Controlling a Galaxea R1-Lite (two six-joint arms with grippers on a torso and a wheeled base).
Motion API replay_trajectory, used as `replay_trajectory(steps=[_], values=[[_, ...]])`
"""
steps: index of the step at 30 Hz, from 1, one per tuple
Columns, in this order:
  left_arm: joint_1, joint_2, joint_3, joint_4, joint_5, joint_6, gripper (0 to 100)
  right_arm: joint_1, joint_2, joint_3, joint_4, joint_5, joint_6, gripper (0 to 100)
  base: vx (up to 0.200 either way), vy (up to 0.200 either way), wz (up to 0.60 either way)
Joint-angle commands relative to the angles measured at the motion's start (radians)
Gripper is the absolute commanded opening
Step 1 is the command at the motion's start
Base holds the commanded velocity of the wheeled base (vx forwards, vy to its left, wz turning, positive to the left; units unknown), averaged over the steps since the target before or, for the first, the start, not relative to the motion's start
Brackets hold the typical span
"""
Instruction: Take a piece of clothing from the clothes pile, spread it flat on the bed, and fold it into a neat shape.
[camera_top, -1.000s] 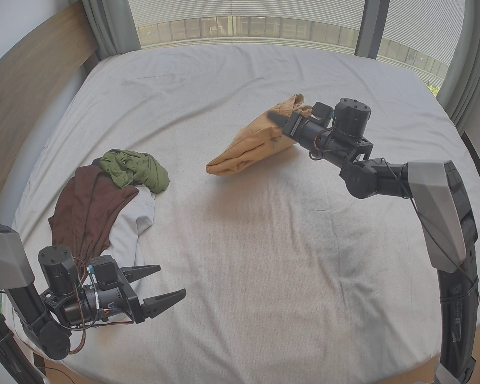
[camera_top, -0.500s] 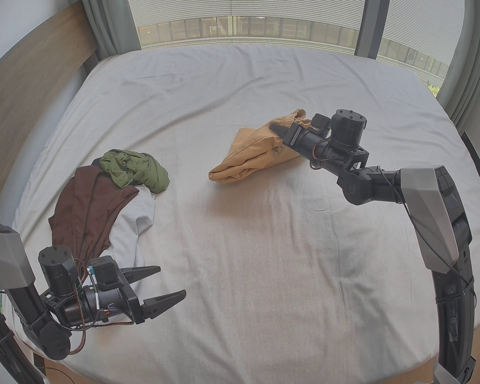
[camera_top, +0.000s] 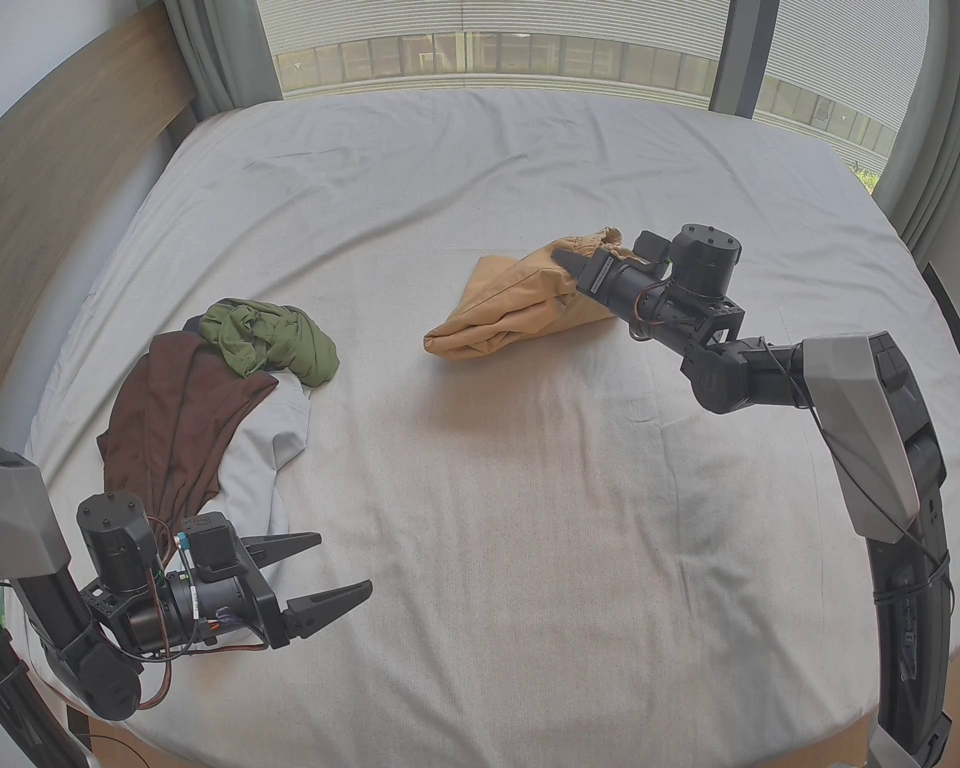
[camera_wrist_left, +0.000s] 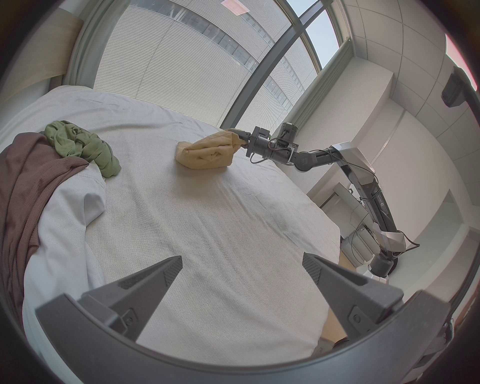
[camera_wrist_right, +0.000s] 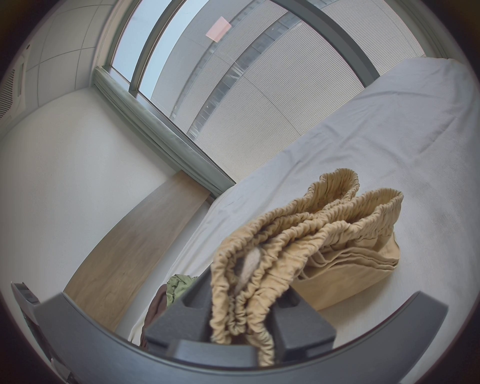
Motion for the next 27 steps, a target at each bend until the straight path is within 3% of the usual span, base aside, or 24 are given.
replay_trajectory(steps=[1,13,24,25,27], values=[[0.000,-0.003,0.001,0.000,0.000,0.000,100,0.002,-0.045,0.205,-0.051,-0.001,-0.008,0,0.000,0.000,0.00],[0.000,-0.002,0.001,0.000,0.000,0.000,100,0.001,-0.038,0.443,-0.198,0.000,-0.049,0,0.000,0.000,0.00],[0.000,-0.002,0.001,0.000,0.000,0.000,100,-0.015,-0.025,0.484,-0.272,0.000,-0.049,0,0.000,0.000,0.00],[0.000,-0.002,0.001,0.000,0.000,0.000,100,-0.015,-0.027,0.487,-0.275,0.000,-0.049,100,0.000,0.000,0.00],[0.000,-0.003,0.001,0.000,0.000,0.000,100,-0.015,-0.027,0.494,-0.277,0.000,-0.049,100,0.000,0.000,0.00]])
